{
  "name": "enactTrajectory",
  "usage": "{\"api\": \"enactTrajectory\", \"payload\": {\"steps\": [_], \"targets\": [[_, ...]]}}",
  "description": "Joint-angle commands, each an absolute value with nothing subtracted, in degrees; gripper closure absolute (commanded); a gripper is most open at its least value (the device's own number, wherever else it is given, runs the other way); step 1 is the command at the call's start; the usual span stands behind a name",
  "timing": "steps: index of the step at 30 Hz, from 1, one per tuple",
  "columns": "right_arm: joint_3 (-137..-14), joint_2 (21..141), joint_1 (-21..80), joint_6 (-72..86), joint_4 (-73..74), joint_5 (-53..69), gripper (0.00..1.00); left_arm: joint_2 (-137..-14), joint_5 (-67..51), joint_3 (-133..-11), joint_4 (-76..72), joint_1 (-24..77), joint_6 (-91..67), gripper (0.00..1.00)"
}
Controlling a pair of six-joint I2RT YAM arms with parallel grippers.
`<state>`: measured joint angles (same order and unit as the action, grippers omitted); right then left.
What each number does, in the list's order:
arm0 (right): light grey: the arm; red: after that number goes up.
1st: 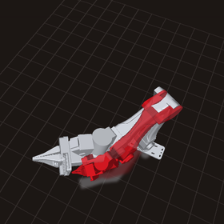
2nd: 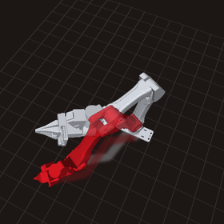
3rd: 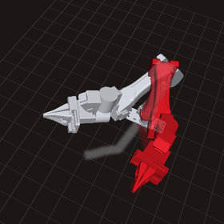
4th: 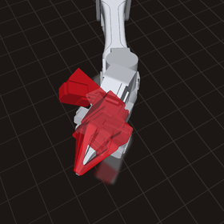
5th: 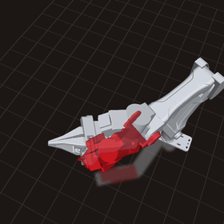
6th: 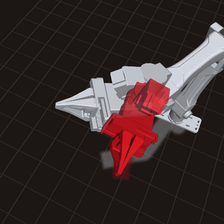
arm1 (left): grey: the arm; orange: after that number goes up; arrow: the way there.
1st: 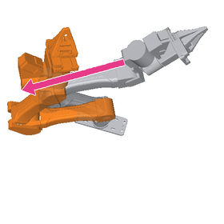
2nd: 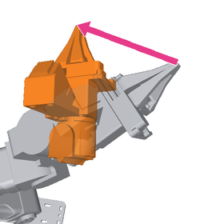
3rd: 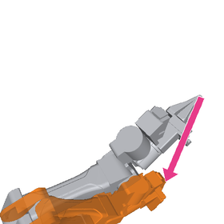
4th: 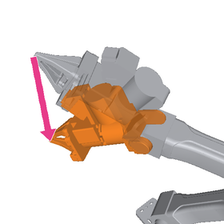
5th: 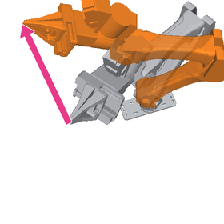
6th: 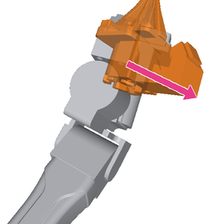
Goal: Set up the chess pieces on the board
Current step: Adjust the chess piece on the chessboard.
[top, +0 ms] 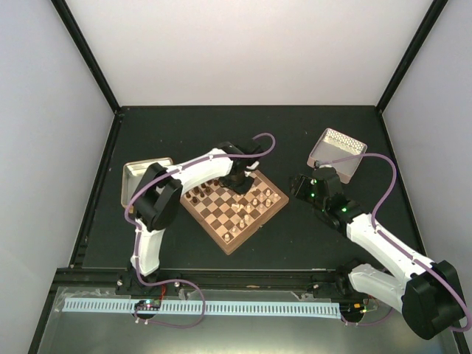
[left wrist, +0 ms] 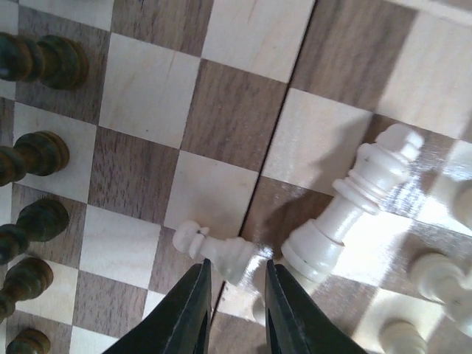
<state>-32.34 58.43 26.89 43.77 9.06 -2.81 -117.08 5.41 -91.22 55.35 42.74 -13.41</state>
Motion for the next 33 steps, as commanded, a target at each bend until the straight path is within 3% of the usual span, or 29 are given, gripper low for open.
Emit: {"api": "enactTrajectory", "payload": {"steps": [1, 9, 24, 33], "targets": [[-32.0, 58.2, 26.5, 43.9, 7.8, -2.9, 0.41, -111.9, 2.1, -91.8, 54.3, 42.5, -12.6, 0.77], [-31.8, 58.3, 26.5, 43.9, 7.5, -2.4, 0.41, -111.1, -3.1, -89.4, 52.9, 42.7, -12.4, 0.78], [-31.8, 58.6, 26.5, 42.7, 6.6, -0.8, 0.41, -112.9, -2.1, -86.8, 50.1, 42.6, -12.5, 0.73], [-39.1, 64.4, 26.5, 28.8, 8.7, 10.7, 0.41, -105.5, 0.9, -77.1, 41.0, 41.0, -20.5, 0.76]]}}
